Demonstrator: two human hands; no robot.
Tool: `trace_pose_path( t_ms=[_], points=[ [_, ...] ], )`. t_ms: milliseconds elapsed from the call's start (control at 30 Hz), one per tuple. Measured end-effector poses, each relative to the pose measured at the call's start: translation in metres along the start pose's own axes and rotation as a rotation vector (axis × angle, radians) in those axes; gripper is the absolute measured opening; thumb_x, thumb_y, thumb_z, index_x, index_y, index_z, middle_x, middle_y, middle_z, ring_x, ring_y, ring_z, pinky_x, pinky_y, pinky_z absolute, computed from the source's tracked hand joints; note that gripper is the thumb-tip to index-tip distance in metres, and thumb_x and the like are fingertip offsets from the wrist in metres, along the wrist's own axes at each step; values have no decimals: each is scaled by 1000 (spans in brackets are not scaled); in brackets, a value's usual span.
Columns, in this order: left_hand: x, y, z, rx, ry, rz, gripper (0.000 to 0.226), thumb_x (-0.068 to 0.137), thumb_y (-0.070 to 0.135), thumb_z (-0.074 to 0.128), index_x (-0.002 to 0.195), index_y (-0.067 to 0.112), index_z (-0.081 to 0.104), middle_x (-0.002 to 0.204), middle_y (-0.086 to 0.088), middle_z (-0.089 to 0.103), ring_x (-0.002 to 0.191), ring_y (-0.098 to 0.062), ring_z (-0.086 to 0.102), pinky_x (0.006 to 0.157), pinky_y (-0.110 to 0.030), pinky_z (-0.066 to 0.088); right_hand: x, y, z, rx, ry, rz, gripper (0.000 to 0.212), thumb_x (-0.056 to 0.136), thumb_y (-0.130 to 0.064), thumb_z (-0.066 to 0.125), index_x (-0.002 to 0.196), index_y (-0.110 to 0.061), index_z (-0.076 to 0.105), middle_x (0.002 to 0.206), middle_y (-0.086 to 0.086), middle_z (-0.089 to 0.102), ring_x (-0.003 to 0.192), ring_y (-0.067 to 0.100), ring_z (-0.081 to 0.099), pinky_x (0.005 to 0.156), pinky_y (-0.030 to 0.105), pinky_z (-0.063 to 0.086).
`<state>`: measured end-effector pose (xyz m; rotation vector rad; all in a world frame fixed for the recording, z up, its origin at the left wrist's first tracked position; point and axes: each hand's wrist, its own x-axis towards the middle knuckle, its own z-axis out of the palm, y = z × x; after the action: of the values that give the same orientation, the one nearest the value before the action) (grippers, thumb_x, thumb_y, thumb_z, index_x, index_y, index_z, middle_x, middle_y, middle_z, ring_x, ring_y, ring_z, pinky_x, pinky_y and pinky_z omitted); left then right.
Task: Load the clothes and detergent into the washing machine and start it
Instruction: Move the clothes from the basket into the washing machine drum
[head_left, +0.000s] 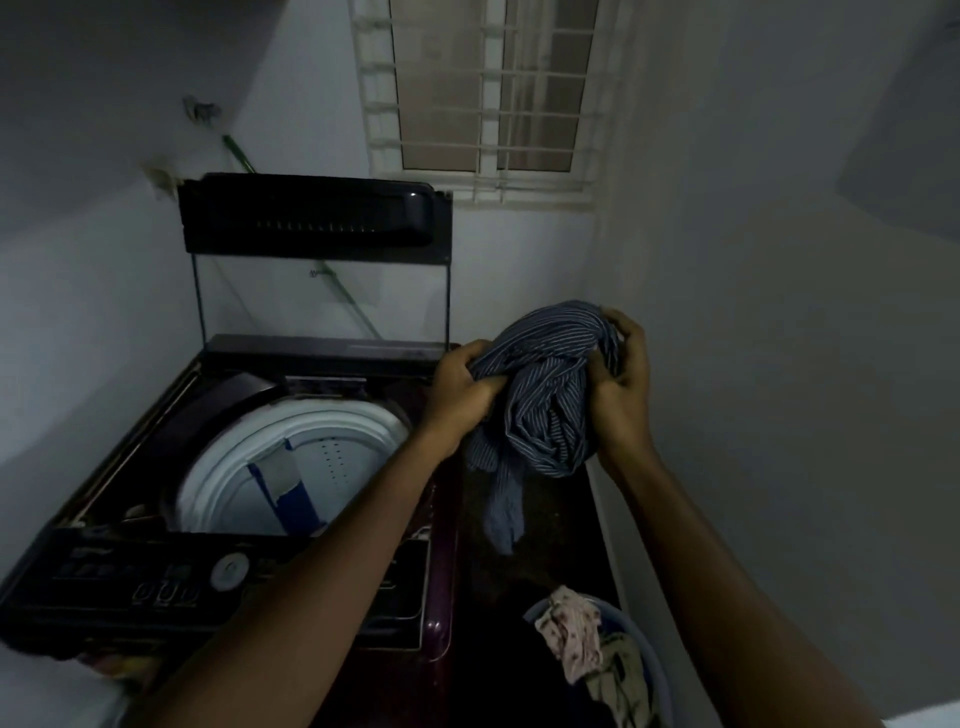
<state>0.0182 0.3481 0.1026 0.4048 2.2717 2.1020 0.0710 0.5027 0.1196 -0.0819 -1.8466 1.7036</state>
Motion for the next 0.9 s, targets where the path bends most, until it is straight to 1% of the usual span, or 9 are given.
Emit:
trace_pose_path(
  t_ms=[67, 167, 233, 300, 400, 633, 733, 800, 900],
  points=[
    [-1, -2, 1, -105, 75, -35, 27, 83, -3, 67, 86, 24, 69, 81, 9, 72, 74, -1, 67, 70, -19, 53, -9, 3, 18, -56, 28, -13, 35, 102, -16, 42, 137, -17, 44, 126, -10, 55, 111, -9, 52, 98, 14, 43],
    [0, 1, 0, -288, 161, -92, 21, 83, -1, 69, 93, 17, 71, 89, 2, 75, 84, -13, 71, 74, -28, 57, -17, 14, 43, -115, -13, 72, 42, 103, -38, 31, 145, -31, 34, 145, -8, 44, 128, 4, 44, 109, 28, 37],
    [3, 1, -4, -345, 189, -99, 24, 85, 2, 69, 107, 12, 69, 101, -5, 74, 93, -21, 71, 82, -36, 59, -17, 20, 57, -107, -44, 113, 45, 102, -47, 28, 145, -35, 31, 147, -7, 43, 130, 10, 44, 110, 38, 38],
    [4, 4, -12, -346, 197, -88, 34, 87, 3, 66, 120, 11, 63, 110, -7, 72, 99, -21, 70, 85, -36, 58, -12, 21, 68, -69, -65, 137, 44, 102, -45, 27, 144, -34, 32, 144, -6, 46, 128, 12, 47, 109, 41, 40],
    [6, 11, -30, -361, 186, -50, 43, 88, 4, 61, 130, 10, 57, 117, -9, 69, 105, -22, 68, 87, -35, 57, -5, 16, 92, -1, -129, 174, 40, 104, -43, 28, 143, -37, 31, 141, -5, 49, 123, 12, 50, 105, 37, 42],
    [14, 24, -108, -308, 280, -13, 47, 85, 9, 59, 131, 11, 56, 121, -10, 67, 109, -24, 66, 92, -39, 55, -3, 2, 174, 98, -193, 108, 41, 105, -35, 27, 146, -31, 31, 134, -14, 50, 117, 0, 51, 101, 22, 42],
    [26, 17, -146, -269, 286, -16, 48, 83, 11, 60, 131, 9, 56, 120, -10, 67, 107, -24, 67, 92, -39, 56, -5, 11, 213, 109, -197, 118, 41, 105, -36, 27, 146, -30, 31, 144, -5, 46, 129, 11, 46, 110, 36, 38],
    [34, 4, -170, -258, 281, -36, 49, 82, 14, 61, 130, 9, 56, 119, -10, 67, 107, -25, 67, 93, -41, 55, -8, 19, 238, 103, -193, 142, 41, 105, -36, 27, 145, -33, 29, 144, -1, 46, 129, 16, 47, 109, 39, 40],
    [46, -27, -201, -234, 244, -78, 54, 77, 22, 64, 129, 12, 57, 120, -10, 67, 109, -27, 66, 95, -46, 54, -17, 34, 271, 81, -126, 172, 42, 104, -36, 29, 145, -28, 26, 138, 1, 48, 120, 15, 52, 96, 25, 45]
  ],
)
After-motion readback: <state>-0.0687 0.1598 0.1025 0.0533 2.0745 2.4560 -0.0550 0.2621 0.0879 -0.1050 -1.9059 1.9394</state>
